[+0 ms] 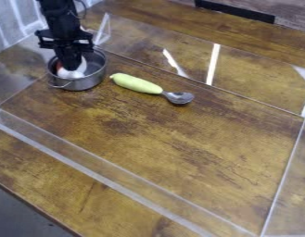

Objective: Remove the mushroom from the silver pot and put it on the table

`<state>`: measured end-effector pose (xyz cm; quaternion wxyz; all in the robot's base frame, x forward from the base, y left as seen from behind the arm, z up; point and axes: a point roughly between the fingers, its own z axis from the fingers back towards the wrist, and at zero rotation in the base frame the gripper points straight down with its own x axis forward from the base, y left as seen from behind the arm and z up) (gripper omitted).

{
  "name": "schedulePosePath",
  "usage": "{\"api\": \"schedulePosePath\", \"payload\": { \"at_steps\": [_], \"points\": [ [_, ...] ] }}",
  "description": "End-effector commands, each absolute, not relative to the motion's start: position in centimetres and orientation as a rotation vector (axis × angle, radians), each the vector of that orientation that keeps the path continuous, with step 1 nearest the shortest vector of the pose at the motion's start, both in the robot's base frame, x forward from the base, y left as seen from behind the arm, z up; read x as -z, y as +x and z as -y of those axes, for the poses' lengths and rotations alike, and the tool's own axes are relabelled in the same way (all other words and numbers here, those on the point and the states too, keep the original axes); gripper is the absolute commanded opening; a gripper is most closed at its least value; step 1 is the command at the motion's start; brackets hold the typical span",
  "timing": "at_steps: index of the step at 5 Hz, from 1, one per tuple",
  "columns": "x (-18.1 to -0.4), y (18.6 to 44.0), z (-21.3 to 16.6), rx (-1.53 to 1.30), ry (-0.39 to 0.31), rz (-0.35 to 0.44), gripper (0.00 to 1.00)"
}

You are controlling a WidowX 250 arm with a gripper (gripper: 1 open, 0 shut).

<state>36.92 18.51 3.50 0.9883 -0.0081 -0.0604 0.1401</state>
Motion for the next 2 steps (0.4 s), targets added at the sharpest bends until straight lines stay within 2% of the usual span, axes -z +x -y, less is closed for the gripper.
{"api": "schedulePosePath", "payload": {
  "at_steps": [1, 2],
  "points": [
    [-2.18, 35.05, -18.75, -0.314, -0.023, 0.055, 0.00],
    [-1.98, 34.60, -18.46, -0.318, -0.026, 0.031, 0.00]
  ]
}}
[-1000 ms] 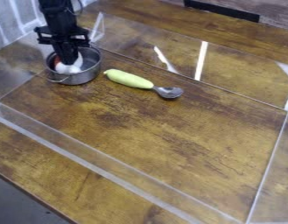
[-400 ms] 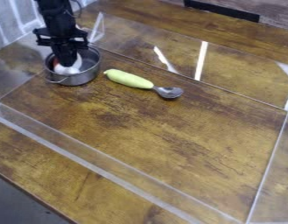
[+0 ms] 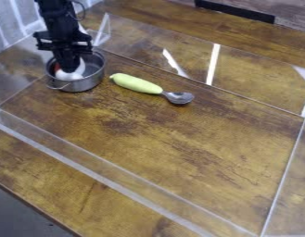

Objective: Remove the mushroom from the silver pot and put it on the table

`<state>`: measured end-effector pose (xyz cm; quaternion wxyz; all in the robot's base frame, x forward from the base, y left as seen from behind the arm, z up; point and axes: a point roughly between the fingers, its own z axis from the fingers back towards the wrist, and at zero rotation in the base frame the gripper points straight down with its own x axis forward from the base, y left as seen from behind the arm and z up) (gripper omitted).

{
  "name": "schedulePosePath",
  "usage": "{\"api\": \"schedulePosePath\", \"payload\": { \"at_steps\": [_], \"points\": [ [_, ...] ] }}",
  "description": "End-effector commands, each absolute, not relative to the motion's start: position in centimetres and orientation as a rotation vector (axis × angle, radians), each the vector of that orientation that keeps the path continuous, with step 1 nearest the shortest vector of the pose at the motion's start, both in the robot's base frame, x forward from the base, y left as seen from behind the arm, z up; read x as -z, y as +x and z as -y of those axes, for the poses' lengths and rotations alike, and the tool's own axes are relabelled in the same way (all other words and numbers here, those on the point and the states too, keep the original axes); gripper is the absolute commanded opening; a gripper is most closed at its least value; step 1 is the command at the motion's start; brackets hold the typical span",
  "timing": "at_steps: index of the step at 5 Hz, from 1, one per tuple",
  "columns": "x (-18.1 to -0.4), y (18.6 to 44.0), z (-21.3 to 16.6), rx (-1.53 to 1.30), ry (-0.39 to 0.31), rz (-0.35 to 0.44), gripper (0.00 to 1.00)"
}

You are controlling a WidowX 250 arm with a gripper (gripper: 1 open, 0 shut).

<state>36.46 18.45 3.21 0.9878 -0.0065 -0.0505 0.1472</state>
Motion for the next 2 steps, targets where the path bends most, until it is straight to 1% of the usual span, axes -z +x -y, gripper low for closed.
{"api": "schedulePosePath", "payload": {
  "at_steps": [1, 2],
  "points": [
    [-1.93, 34.18, -18.07, -0.320, -0.029, 0.008, 0.00],
    [-1.94, 33.79, -17.50, -0.319, -0.032, -0.015, 0.00]
  ]
}}
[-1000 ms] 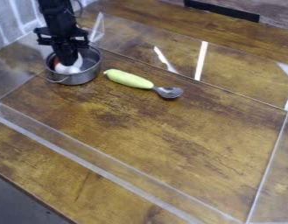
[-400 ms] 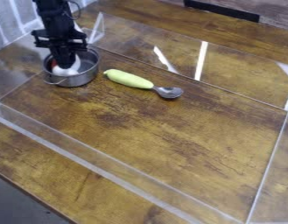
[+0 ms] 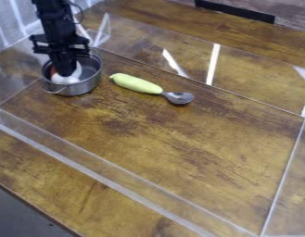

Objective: Remove the mushroom from the silver pot and put it on the table

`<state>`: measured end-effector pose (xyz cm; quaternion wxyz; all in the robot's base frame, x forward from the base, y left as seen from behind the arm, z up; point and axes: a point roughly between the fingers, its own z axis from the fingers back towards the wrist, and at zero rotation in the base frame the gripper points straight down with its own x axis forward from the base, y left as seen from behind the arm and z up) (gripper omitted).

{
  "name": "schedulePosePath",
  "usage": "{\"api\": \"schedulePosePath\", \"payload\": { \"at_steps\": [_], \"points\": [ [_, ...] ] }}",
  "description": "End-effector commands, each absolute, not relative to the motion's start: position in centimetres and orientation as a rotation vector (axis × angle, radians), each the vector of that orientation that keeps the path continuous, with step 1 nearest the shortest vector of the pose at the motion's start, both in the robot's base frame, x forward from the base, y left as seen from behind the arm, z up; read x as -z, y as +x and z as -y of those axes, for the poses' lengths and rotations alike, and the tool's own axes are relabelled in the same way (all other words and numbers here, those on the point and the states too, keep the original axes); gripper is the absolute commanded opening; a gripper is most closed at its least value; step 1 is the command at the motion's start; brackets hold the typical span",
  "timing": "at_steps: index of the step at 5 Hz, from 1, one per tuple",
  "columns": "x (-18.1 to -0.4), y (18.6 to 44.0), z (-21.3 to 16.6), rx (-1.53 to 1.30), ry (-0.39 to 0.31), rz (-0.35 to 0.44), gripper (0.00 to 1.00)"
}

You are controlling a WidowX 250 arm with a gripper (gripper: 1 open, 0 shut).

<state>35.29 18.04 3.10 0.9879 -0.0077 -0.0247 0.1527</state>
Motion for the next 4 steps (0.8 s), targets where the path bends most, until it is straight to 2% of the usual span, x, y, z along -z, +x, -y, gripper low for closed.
{"api": "schedulePosePath", "payload": {
  "at_steps": [1, 4],
  "points": [
    [-2.0, 33.5, -16.8, -0.317, -0.037, -0.034, 0.00],
    [-2.2, 33.4, -15.1, -0.292, -0.048, -0.081, 0.00]
  ]
}}
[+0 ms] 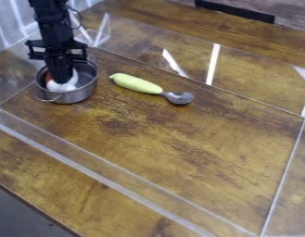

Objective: Remove the mushroom from the silver pot and put it on the table

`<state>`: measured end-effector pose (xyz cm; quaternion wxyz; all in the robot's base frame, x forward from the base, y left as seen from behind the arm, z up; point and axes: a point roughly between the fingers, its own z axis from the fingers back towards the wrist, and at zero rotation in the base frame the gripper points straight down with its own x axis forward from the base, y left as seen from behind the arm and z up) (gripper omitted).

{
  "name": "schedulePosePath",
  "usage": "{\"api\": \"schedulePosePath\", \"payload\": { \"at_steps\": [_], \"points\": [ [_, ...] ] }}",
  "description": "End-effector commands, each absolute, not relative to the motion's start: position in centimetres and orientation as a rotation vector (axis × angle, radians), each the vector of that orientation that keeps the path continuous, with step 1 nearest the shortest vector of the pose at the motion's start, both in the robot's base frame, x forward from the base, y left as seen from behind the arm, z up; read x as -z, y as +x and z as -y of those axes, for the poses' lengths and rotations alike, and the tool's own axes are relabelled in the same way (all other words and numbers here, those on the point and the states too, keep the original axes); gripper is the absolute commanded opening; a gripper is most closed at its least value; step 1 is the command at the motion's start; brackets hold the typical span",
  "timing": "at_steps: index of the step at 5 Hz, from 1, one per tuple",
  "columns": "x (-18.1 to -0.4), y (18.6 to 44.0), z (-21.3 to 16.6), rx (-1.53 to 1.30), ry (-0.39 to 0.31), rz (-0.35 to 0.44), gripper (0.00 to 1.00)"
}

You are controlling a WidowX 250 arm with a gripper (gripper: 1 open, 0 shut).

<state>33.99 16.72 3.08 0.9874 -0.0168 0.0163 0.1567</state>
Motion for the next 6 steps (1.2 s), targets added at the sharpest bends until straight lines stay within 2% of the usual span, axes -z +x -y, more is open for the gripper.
{"api": "schedulePosePath", "payload": {
  "at_steps": [1, 6],
  "points": [
    [-2.2, 33.6, -14.6, -0.281, -0.052, -0.094, 0.00],
    [-2.4, 34.3, -12.2, -0.229, -0.087, -0.149, 0.00]
  ]
}}
